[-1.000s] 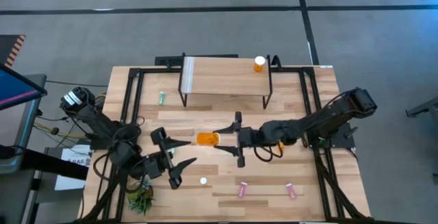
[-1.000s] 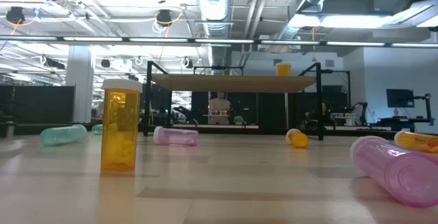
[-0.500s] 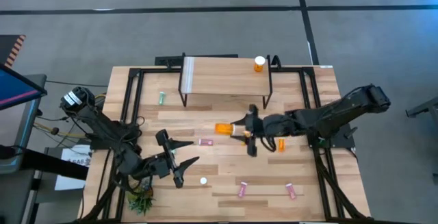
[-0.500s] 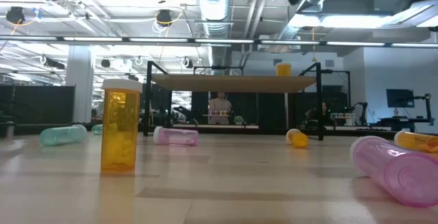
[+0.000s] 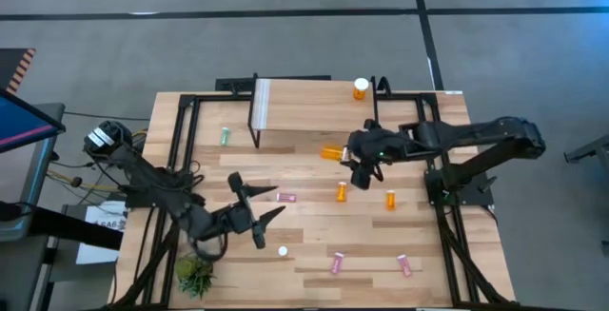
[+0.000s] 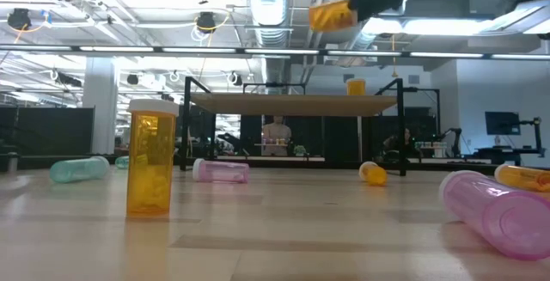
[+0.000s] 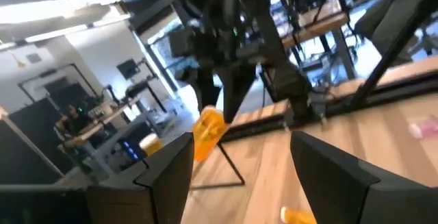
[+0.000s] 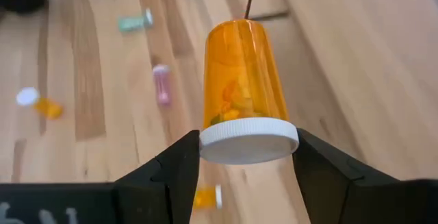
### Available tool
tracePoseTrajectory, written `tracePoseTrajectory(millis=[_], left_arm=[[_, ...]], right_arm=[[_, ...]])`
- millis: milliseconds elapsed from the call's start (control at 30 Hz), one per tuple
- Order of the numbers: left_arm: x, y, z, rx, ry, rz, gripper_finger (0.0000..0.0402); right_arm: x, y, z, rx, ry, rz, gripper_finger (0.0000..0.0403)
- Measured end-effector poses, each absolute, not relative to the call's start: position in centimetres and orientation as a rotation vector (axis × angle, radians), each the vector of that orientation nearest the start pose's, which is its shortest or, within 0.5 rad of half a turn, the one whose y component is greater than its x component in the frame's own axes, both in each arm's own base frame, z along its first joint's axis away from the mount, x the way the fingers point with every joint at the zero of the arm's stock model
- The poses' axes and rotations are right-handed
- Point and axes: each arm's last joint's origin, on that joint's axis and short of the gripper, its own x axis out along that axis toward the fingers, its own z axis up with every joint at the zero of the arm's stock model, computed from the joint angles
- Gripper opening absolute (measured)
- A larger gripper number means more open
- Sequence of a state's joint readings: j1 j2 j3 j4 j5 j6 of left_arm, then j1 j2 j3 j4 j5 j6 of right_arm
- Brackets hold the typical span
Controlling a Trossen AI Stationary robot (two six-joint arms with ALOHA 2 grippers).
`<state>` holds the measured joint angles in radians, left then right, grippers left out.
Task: Pick and place medicine bottles onto shelf by color
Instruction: Put the large orange pill bottle on the shelf aligned with the other large orange pill bottle
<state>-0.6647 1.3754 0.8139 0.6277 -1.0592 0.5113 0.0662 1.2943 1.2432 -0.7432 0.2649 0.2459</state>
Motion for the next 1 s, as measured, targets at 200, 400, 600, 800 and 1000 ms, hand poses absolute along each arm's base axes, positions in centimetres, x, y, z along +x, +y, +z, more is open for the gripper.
tracePoseTrajectory(millis=[200,400,600,800,1000], left_arm=[[25.8,-14.2,27.7,0.365,0.096,0.301,0.0233],[27.1,-12.2,26.9,0.282,0.147,0.237,0.0233],[27.3,-11.8,26.7,0.264,0.162,0.212,0.0233],[27.3,-11.8,26.7,0.262,0.162,0.209,0.0233],[27.3,-11.8,26.7,0.258,0.167,0.210,0.0233]], right_arm=[[26.2,1.0,32.3,0.145,0.931,-0.270,0.0220],[26.7,1.9,30.3,0.211,1.099,-0.202,0.0220],[26.8,2.4,27.8,0.316,1.352,-0.172,0.0221],[27.4,2.7,25.1,0.392,1.583,-0.167,0.0221],[28.5,3.1,22.0,0.441,1.767,-0.146,0.0221]])
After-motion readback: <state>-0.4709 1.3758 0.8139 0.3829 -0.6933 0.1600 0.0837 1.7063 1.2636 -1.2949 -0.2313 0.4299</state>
